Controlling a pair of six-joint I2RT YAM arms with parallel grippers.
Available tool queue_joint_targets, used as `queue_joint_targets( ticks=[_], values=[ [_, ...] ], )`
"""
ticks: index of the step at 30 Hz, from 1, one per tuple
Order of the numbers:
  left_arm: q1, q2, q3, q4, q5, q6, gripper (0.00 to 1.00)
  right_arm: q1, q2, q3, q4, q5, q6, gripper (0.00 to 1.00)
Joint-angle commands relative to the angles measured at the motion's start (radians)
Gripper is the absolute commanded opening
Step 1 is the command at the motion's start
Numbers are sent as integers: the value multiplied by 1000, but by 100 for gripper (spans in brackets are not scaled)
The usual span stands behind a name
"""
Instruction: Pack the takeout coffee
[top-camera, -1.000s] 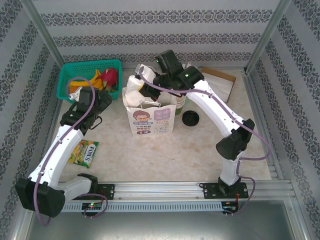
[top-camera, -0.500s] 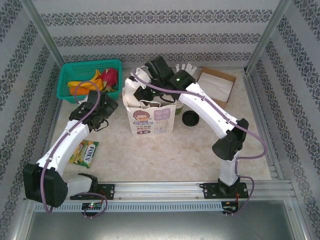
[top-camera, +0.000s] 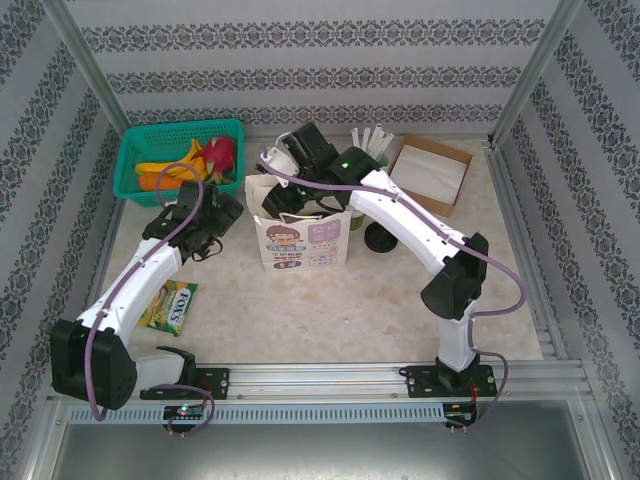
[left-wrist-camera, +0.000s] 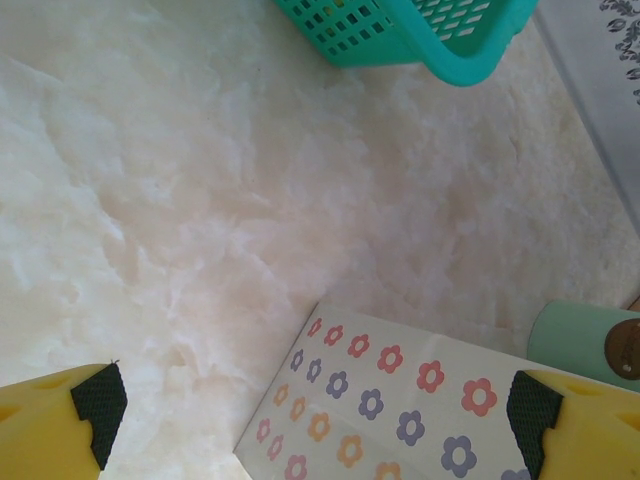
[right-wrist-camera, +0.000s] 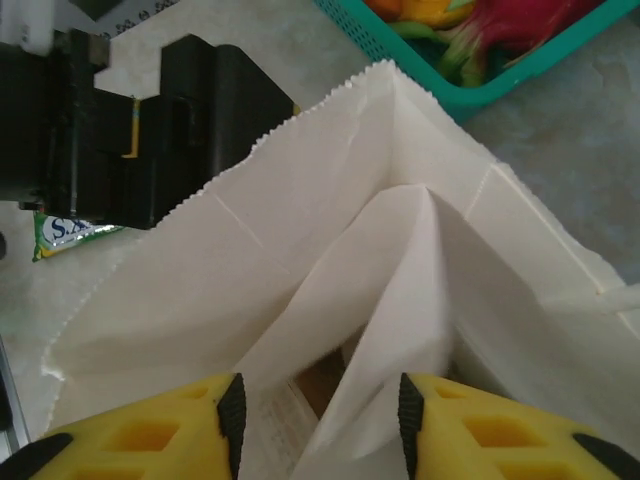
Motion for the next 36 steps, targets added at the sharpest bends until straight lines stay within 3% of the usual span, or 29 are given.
queue_joint_targets(
  ticks=[1,9,13,17,20,27,36],
  values=[
    [8,12,-2,30,20,2,100,-3,-53,14,27,-4,-13,49],
    [7,77,35,42,54,25,100,-7,-195,-125,170,79,67,74],
    [3,113,56,52,65,33,100,-33,-316,-190,221,153,149,81],
    [-5,145,81,54,53,46,100,-74,-462,-336,317,243,225,98],
    [-7,171,96,57,47,56,100,-121,-576,-491,401,382,283,98],
    [-10,237,145,49,36,79,100,-283,-804,-840,531,539,466,98],
    [-20,317,205,39,65,94,100,-465,-944,-1123,581,533,579,98]
  ],
)
